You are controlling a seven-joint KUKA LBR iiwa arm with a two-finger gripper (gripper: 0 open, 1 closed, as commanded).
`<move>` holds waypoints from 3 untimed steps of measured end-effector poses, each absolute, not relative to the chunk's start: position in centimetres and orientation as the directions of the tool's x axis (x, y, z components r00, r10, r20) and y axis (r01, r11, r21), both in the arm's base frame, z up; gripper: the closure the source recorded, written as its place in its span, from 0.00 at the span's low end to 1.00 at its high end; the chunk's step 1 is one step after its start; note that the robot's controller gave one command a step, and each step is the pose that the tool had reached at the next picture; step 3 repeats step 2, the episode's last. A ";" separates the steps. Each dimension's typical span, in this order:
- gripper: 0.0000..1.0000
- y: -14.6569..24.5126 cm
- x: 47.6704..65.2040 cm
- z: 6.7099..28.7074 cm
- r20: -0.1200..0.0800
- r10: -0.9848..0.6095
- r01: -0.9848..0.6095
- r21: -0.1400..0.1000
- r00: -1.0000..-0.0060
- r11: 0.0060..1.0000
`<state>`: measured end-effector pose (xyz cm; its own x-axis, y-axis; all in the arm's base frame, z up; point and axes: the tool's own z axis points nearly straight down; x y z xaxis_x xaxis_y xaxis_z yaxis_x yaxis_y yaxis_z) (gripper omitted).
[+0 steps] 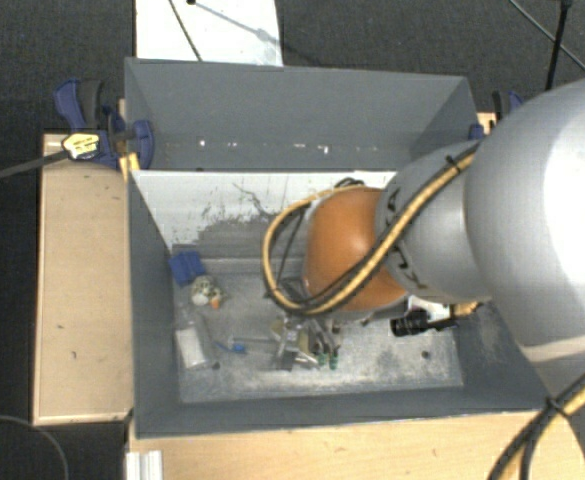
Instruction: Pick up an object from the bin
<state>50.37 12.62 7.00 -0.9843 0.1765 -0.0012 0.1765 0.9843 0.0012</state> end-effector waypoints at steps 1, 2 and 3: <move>1.00 11.1 53.1 19.6 -0.010 0.168 0.168 0.004 -0.986 0.986; 1.00 12.5 51.3 24.7 -0.006 0.192 0.192 0.004 -0.981 0.981; 1.00 12.5 51.3 24.7 -0.006 0.192 0.192 0.004 -0.981 0.981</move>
Offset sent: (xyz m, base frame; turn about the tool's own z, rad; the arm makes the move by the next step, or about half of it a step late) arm 0.0248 -0.0156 0.1206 -0.0139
